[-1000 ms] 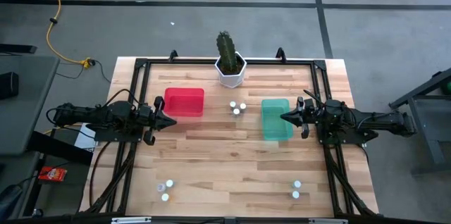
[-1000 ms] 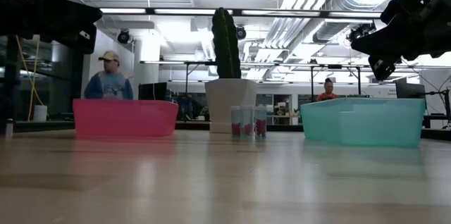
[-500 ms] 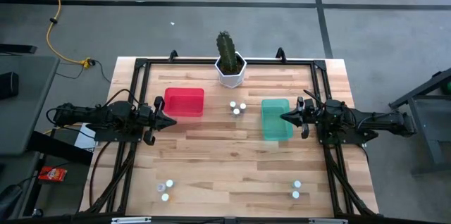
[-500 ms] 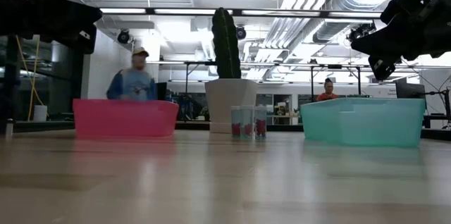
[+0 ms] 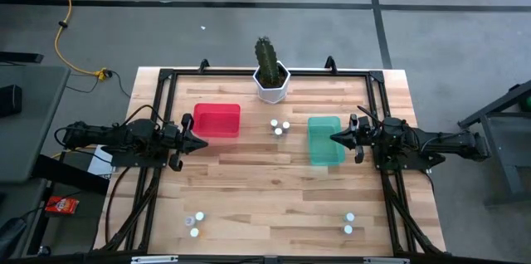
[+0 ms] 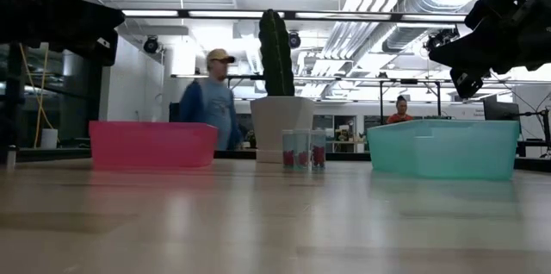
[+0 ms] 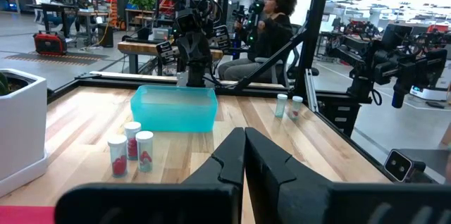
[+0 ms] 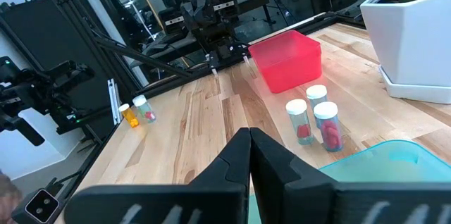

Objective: Pick and place medicine bottles into bin by pill shape (circle, oval)

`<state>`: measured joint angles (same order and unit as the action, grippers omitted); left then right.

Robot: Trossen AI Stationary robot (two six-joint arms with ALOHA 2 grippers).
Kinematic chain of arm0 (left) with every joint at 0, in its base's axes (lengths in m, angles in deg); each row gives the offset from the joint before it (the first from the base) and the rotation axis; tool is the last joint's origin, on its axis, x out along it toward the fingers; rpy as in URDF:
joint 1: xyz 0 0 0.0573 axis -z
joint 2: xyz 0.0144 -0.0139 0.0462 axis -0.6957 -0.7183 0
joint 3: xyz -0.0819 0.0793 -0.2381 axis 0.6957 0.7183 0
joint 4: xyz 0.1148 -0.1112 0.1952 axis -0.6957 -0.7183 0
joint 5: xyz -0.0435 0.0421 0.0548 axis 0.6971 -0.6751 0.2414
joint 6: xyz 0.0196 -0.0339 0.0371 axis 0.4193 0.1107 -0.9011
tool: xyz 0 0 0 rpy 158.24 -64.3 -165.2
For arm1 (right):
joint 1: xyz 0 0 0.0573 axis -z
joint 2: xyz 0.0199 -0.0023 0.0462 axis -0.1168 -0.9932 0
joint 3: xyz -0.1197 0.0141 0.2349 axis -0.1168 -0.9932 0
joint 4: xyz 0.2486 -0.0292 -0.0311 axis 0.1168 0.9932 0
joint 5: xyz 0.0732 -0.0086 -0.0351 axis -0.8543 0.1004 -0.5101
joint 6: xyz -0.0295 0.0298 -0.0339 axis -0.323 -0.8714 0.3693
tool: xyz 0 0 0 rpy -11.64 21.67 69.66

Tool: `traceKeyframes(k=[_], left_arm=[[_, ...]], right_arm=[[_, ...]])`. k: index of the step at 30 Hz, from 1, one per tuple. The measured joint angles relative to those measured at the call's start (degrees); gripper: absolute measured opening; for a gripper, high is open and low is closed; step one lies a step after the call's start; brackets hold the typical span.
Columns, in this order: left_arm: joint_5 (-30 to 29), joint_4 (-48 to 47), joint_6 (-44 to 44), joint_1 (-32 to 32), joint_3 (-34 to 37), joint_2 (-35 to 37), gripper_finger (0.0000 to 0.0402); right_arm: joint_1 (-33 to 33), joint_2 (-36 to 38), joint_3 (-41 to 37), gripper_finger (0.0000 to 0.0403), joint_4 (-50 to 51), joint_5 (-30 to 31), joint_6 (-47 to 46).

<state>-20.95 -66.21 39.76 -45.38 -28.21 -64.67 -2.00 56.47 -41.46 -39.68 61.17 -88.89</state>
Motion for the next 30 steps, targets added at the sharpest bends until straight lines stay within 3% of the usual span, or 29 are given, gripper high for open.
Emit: traceKeyframes(k=[15, 22, 30], left_arm=[[0.0, 0.0, -0.04, 0.0, 0.0, 0.02, 0.0], [0.0, 0.09, -11.0, -0.02, 0.0, 0.02, 0.0], [0.0, 0.62, -10.8, -0.01, 0.02, 0.01, 0.0]], right_arm=[[0.01, 0.01, -0.01, 0.0, 0.0, 0.0, 0.01], [0.02, -0.01, 0.0, 0.0, 0.0, 0.0, 0.0], [0.02, -0.01, -0.01, 0.0, -0.06, 0.01, -0.01]])
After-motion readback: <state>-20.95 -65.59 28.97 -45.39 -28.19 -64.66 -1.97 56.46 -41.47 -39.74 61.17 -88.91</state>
